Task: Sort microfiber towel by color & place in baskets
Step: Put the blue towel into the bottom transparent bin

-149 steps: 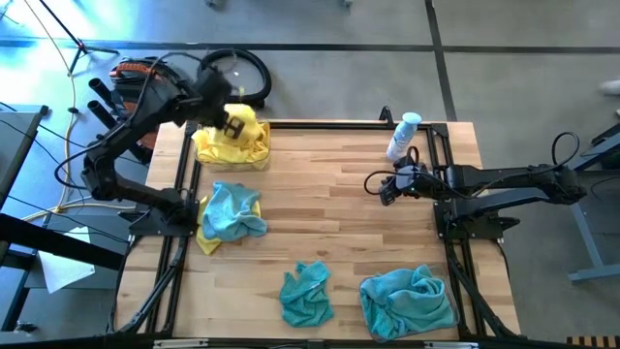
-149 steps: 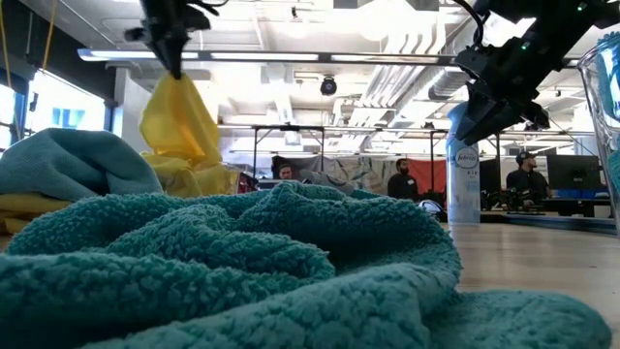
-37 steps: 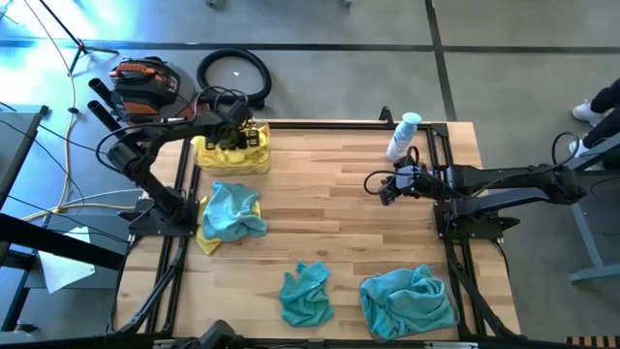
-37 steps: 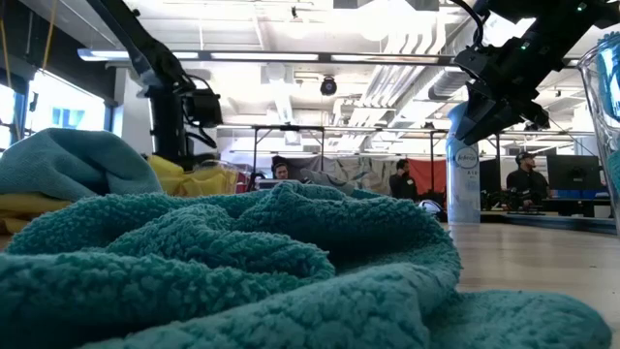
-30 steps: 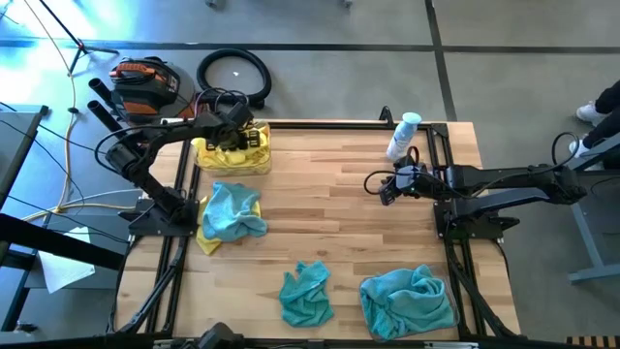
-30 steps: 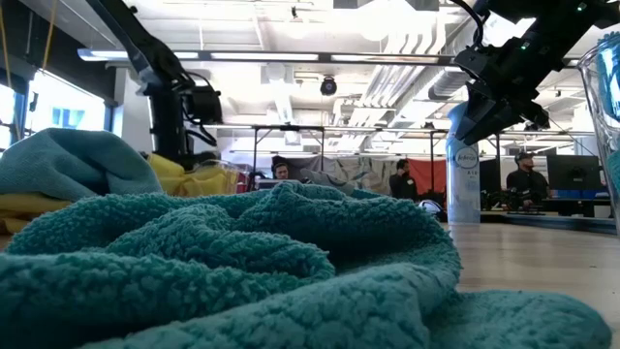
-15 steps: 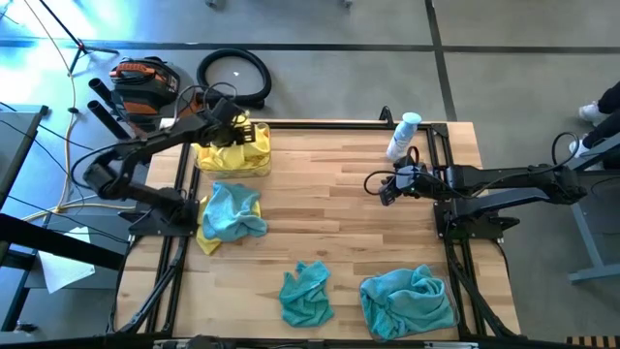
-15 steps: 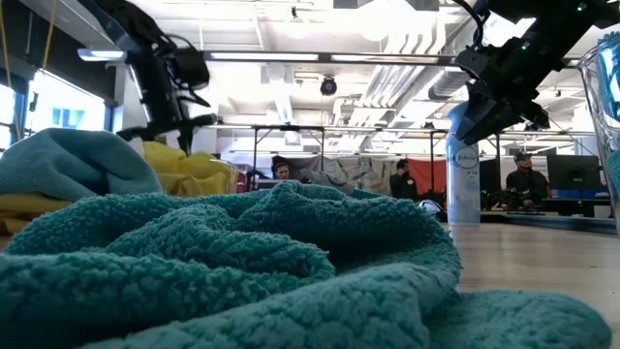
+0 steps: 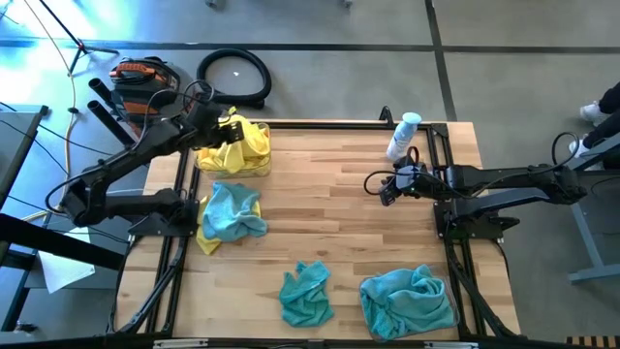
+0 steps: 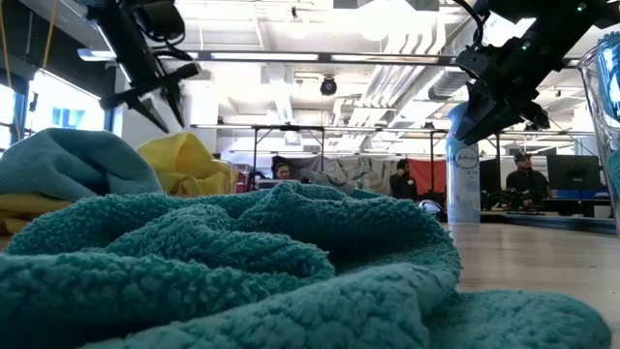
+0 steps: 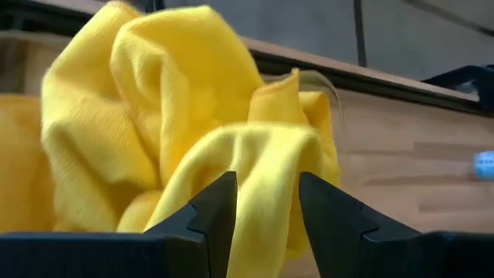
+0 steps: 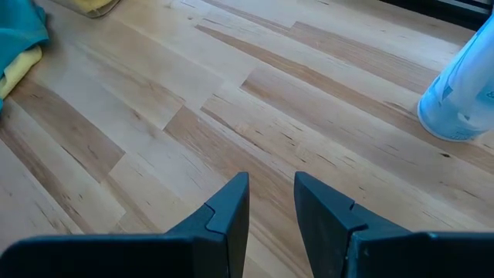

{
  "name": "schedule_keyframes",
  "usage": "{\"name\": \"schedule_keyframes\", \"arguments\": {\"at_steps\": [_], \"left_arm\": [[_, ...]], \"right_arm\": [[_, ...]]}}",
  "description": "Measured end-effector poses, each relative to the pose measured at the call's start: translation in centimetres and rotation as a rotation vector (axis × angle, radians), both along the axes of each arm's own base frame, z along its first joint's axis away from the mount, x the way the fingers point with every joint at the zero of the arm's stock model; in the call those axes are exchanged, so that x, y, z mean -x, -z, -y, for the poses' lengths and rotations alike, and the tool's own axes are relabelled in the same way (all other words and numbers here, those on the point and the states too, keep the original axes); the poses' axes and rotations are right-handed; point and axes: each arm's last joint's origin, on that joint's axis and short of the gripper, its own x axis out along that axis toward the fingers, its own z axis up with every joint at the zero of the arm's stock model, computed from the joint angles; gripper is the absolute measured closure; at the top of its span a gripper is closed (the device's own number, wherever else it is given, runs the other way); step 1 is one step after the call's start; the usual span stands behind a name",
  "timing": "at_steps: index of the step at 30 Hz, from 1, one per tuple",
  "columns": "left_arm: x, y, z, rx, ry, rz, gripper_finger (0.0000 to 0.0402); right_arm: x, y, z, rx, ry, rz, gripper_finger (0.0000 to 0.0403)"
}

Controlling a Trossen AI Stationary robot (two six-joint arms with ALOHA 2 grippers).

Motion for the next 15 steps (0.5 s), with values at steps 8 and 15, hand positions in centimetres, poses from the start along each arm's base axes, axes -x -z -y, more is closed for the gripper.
{"name": "schedule_keyframes", "arguments": {"at_steps": [8, 15], "left_arm": [[0.3, 0.5, 1.7, 0.095, 0.011, -0.072, 0.0271], [-1.1, 0.0, 3.6, 0.131, 0.105, -0.049, 0.0271]], "right_arm": [[0.0, 0.0, 0.0, 0.010, -0.013, -0.008, 0.0304], [0.0, 0.0, 0.0, 0.008, -0.015, -0.008, 0.0304]]}}
